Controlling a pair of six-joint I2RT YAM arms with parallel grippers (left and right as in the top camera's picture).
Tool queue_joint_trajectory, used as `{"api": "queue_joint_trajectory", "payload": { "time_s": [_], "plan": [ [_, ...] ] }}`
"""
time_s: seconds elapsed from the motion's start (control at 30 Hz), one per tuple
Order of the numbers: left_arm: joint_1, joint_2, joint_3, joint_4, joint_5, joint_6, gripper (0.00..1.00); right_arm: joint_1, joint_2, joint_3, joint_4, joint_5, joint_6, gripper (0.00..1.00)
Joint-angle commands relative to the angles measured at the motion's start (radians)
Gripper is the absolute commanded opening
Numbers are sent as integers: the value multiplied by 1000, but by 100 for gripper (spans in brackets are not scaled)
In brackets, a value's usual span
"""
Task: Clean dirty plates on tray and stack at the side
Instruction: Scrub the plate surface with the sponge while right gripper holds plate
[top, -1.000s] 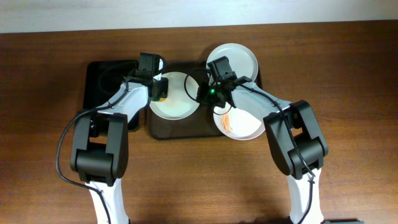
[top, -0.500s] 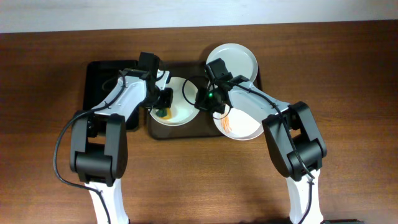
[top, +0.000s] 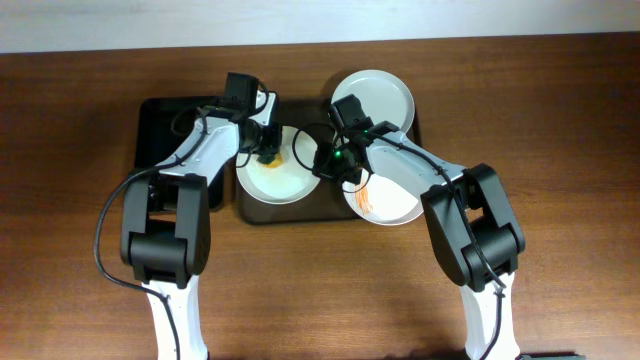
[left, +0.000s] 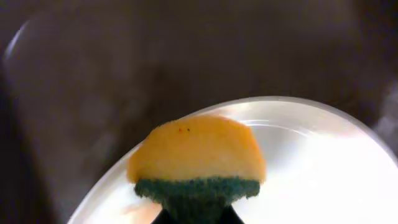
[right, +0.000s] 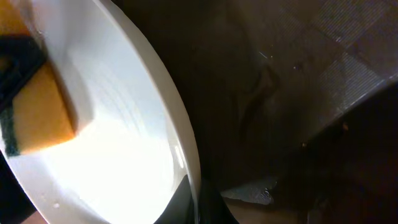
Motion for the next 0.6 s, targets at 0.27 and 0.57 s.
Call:
{"api": "queue_joint_trajectory", "payload": {
  "time_s": [0.27,0.57],
  "plan": [
    [68,80,144,-418,-34,-17,1,29,24,-22,-8,-6,-10,4],
    [-14,93,140,-253,51,24,1,29,24,-22,-8,-10,-10,4]
  ]
}}
